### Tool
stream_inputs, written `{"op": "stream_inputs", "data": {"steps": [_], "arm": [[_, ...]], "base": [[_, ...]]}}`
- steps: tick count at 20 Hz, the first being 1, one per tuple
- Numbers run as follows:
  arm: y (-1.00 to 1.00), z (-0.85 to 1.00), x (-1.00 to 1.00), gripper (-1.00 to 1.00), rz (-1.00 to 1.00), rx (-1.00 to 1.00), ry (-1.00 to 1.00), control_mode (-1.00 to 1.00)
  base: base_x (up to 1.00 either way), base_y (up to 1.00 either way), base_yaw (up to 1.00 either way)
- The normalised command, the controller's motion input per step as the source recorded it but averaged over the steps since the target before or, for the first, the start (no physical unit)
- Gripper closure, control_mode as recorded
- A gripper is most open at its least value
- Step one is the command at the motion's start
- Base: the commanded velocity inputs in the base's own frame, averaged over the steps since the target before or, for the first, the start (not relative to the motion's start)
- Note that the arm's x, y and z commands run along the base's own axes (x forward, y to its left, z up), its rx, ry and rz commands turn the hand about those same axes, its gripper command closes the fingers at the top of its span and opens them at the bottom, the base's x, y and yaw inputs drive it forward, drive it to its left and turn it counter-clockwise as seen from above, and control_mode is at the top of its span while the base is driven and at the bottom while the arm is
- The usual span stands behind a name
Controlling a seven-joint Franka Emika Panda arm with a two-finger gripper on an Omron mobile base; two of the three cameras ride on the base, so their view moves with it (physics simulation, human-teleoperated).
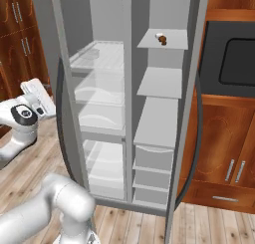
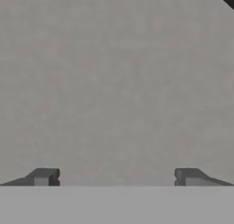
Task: There's a chicken drumstick in the fridge that needs to be moved to the freezer for freezing. Pick up the chicken drumstick from the fridge, place it on any shelf in the freezer, and close the fridge and freezer doors when done.
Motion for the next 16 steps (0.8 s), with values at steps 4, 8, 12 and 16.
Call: {"op": "stream_inputs", "data": {"steps": [4, 8, 12, 16], "arm": [[-1.00, 0.02, 0.52, -1.00, 0.00, 0.34, -0.12, -1.00], [-1.00, 0.00, 0.67, -1.00, 0.00, 0.31, -0.10, -1.00], [-0.86, 0.00, 0.69, -1.00, 0.00, 0.26, -0.08, -1.00], [-0.53, 0.00, 0.69, -1.00, 0.01, 0.18, -0.03, -1.00]], "base": [[0.00, 0.00, 0.00], [0.00, 0.00, 0.00], [0.00, 0.00, 0.00], [0.00, 0.00, 0.00]]}}
